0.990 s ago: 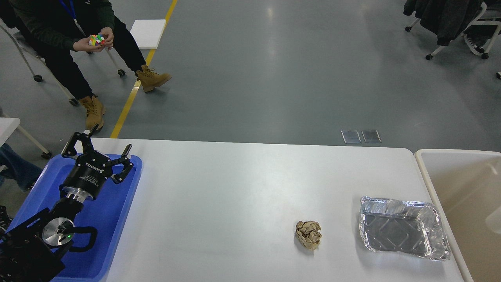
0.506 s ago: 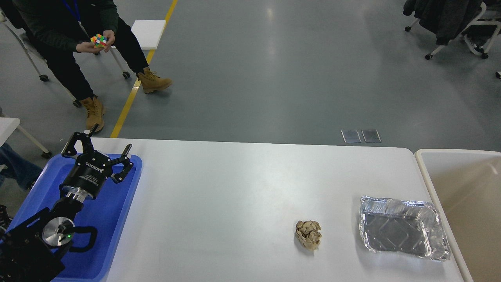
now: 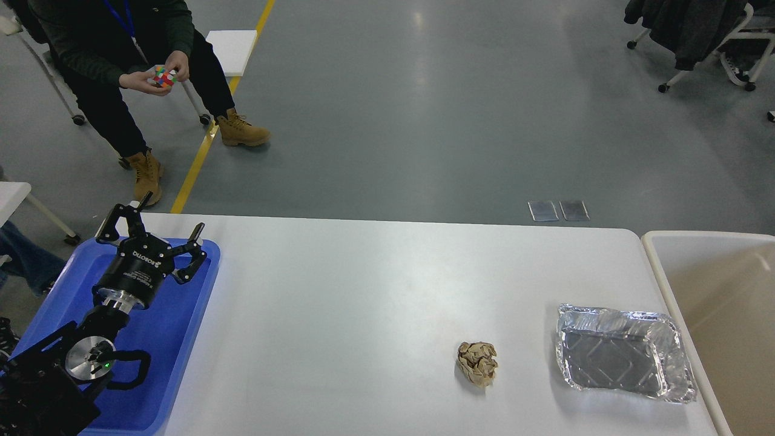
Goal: Tidy desktop
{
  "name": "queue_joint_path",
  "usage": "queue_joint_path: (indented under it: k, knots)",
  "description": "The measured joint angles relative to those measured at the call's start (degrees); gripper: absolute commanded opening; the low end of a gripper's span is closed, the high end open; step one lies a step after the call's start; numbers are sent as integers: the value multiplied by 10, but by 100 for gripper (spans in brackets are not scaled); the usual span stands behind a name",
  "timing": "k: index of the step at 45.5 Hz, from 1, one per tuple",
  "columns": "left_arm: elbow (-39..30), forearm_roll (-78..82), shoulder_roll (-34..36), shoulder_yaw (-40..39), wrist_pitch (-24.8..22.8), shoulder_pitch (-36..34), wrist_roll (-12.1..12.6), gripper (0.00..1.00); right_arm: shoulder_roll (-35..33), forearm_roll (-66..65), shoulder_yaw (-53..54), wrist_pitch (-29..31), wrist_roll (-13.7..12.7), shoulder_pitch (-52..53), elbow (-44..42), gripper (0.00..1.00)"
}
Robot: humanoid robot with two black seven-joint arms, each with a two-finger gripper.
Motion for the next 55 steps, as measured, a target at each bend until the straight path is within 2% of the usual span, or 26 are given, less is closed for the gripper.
queue_joint_path:
  k: [11, 19, 40, 48, 55]
  knots:
    - [0, 0, 0, 0, 0, 0, 0, 99, -7, -1, -24, 1, 0, 92, 34, 100]
    - [0, 0, 0, 0, 0, -1, 0, 99, 12, 5, -24, -2, 0, 146, 50, 100]
    - [0, 0, 0, 0, 0, -1, 0, 99, 37, 9, 70, -8, 0, 187, 60, 100]
    - [0, 0, 0, 0, 0, -1, 0, 99, 28, 7, 66, 0, 0, 206, 81, 100]
    - [0, 0, 0, 0, 0, -1, 0, 99, 26, 4, 19, 10, 0, 256, 116, 100]
